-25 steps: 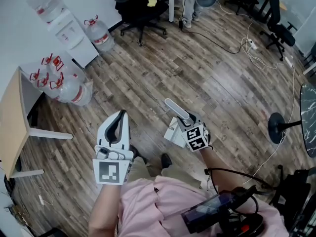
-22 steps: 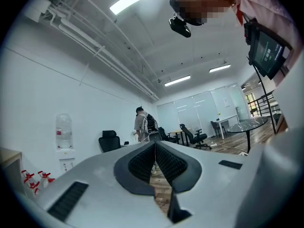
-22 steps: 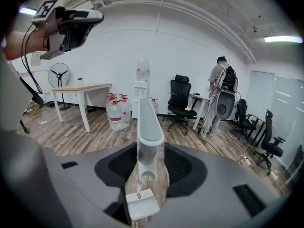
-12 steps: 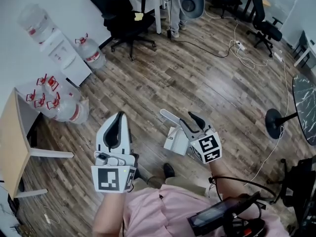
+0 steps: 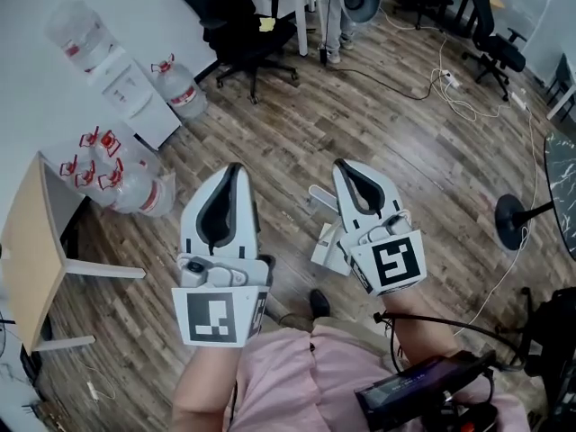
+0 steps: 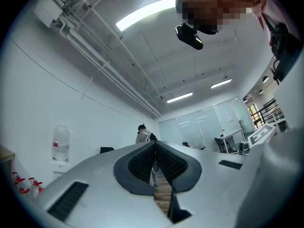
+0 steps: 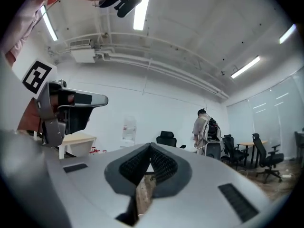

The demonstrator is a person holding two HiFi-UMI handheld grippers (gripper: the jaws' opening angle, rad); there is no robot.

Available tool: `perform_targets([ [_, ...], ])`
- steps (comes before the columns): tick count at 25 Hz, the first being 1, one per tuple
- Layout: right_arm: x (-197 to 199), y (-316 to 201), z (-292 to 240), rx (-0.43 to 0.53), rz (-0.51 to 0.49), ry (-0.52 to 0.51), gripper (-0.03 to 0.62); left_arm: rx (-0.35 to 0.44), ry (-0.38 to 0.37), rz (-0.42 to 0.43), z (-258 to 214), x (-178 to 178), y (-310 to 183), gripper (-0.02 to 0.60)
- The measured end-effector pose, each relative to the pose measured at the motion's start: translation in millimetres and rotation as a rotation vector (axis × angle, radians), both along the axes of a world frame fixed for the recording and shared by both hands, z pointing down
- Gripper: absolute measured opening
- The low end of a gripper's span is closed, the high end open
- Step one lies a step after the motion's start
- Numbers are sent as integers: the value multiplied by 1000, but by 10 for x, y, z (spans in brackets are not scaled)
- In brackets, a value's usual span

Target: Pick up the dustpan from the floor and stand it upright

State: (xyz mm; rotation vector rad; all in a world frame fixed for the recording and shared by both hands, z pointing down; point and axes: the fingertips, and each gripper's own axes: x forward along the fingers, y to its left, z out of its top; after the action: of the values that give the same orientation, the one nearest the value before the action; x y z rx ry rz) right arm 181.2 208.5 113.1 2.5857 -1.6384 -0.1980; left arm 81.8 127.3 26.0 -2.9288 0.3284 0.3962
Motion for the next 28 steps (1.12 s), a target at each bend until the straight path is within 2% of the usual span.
perform_targets([
  [10, -183, 120, -27, 13, 7, 10, 2, 26, -13, -29, -28, -139, 52, 14],
  [24, -367, 215, -258, 76, -31, 59, 0, 49, 24, -37, -138, -277, 224, 14],
  [28, -418, 209, -266, 67, -36, 69, 0, 51, 28, -40, -143, -309, 224, 14],
])
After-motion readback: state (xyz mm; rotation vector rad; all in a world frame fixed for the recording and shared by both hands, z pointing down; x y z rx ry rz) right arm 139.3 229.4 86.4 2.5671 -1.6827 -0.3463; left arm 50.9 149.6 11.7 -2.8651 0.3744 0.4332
